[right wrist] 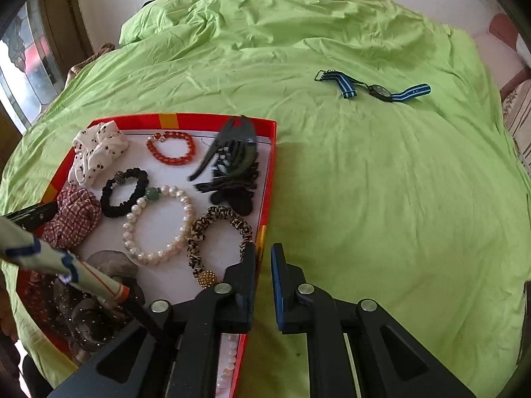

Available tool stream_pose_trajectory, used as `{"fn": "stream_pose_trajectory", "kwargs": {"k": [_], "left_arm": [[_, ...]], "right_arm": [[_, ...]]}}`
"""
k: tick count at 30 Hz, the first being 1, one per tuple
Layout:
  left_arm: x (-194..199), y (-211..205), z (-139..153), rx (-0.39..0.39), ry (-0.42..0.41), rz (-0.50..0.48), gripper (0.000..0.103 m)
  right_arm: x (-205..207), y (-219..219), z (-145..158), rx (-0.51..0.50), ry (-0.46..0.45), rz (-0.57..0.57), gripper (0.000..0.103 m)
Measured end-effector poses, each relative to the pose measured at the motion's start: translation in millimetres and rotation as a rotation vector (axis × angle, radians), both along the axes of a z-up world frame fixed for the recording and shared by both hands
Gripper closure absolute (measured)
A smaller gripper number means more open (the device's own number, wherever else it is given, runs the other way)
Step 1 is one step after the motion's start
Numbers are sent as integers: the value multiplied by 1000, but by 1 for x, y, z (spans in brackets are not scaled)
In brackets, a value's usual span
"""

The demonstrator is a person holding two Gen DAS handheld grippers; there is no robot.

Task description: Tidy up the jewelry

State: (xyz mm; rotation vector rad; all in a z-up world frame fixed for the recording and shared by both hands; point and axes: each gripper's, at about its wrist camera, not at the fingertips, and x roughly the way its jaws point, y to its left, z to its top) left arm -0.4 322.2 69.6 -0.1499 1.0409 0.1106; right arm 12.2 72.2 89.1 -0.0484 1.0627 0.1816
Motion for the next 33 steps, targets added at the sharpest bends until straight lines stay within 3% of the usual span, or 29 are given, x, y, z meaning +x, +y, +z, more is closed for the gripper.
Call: {"fn": "stream_pose_trajectory", "kwargs": {"k": [3,5,6,9,13,18,27,33], "left_arm": [[-10,2,11,-9,-25,20,65],[-21,3,26,12,-66,38,65],[-27,2,34,27,-87,46,64],[-52,-3,59,75,-170,83,53],[-91,-18,92,193,-298,126,27],[-148,-38,131,291,-491,177,5],[-220,-56,168,331,-669,201,0],[-241,-58,170,281,-639,188,0]], "right_arm": [[-8,-6,10,37,-31,-2,84],[-17,-8,19,60,-52,-2,67],[-23,-10,25,71,-68,-6,63],[-37,-10,36,95,-90,-5,61],[-67,-15,49,135,-110,-11,54],[-103,-19,60,154,-136,-19,48],[-159,-15,71,142,-180,-9,44],[-177,-9,72,141,-181,-5,42]]}}
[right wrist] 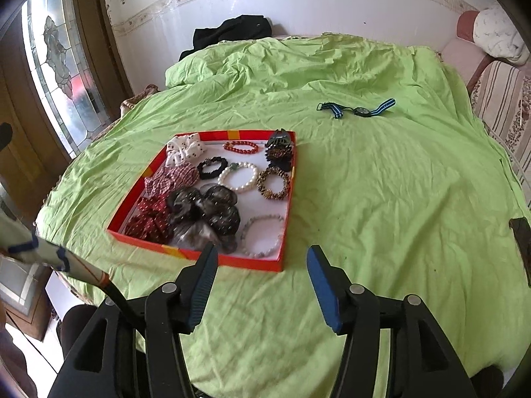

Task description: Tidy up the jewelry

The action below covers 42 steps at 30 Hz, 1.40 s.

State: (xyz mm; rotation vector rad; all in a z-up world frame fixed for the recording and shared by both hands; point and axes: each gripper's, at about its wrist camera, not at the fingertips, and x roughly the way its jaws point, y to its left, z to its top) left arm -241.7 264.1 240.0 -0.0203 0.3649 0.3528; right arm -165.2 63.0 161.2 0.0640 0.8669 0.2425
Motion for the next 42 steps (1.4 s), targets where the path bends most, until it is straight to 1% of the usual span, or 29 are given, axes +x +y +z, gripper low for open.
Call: {"fn": "stream_pose_trajectory", "kwargs": {"k": [4,8,13,17,21,28,42], "left_arm": [[-4,0,-9,-29,55,5,0],[-5,3,-19,-68,115,-9,0],[-5,4,-32,-88,172,-18,0],[-5,4,-41,-90,206,-20,0],[-3,3,-50,-100,245,-34,0],[1,-1,-59,-100,285,-59,0],[4,-3,-74,-126,331,-85,0]], "right_arm": [[-8,4,0,-4,4,5,41],[-12,7,-2,-15,5,-4,37],[-15,9,-4,-37,-2,-16,37],[-21,11,-1,-83,-44,-28,36],[-25,13,4,-108,-86,-40,34],[-29,15,8,-129,-128,-48,29],[-27,19,0,-141,-119,-47,29]]}}
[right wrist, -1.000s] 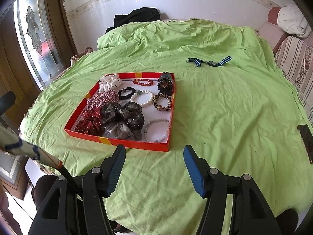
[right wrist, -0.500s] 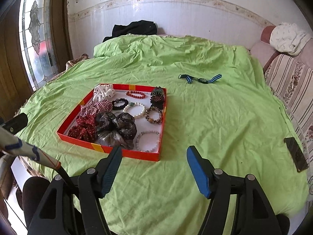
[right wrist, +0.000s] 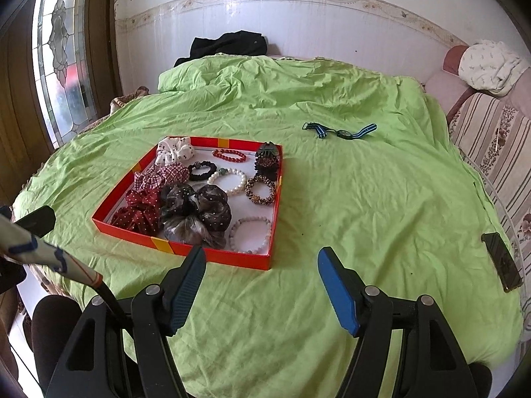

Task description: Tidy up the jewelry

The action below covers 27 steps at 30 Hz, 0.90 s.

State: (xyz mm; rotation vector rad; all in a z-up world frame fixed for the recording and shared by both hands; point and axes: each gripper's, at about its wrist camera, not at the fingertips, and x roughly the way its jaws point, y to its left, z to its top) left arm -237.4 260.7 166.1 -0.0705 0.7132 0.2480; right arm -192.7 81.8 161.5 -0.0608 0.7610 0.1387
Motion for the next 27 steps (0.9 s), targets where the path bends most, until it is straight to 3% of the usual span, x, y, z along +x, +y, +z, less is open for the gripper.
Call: {"fn": "stream_pose_trajectory", "kwargs": {"k": [27], "left_arm": [[17,-5,-26,-18,88,-32,0]], "right_arm": [[13,1,-17,-20,33,1,27]]}}
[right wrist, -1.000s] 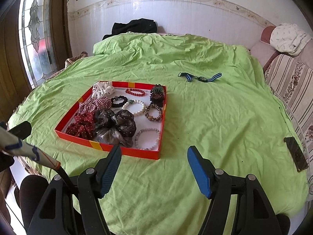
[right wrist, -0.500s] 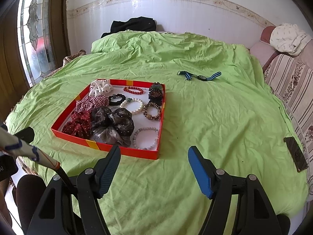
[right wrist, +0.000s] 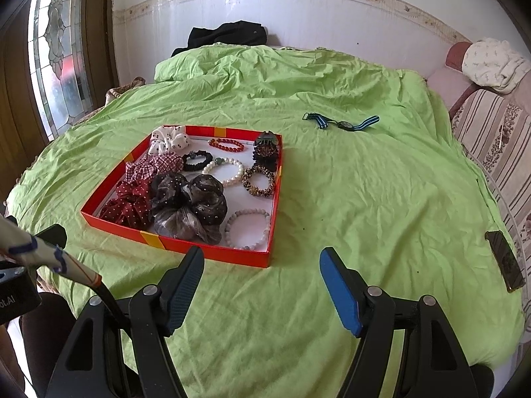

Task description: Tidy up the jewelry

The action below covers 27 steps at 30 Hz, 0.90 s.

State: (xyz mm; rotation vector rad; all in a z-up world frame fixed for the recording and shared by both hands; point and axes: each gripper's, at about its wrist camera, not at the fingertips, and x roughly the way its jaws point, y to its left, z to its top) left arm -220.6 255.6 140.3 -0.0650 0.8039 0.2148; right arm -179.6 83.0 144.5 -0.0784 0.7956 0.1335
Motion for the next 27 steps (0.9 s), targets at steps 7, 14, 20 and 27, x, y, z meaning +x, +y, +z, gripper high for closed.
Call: {"fn": "stream_pose_trajectory", "kwargs": {"k": [7,14,20,27], "left_arm": [[4,-3,-7,1,20,-12,0],[8,-5,-13,1,37,-18,0],[12,-5,-17,0,51,-19,0],[16,-5,-20,-1,66,-15,0]], "right_arm": [[4,1,-6,-8,14,2,26],[7,1,-10,-11,23,0,26],[9,1,-15,-11,35,0,25],[12,-1,-19,-5,44,4,25]]}}
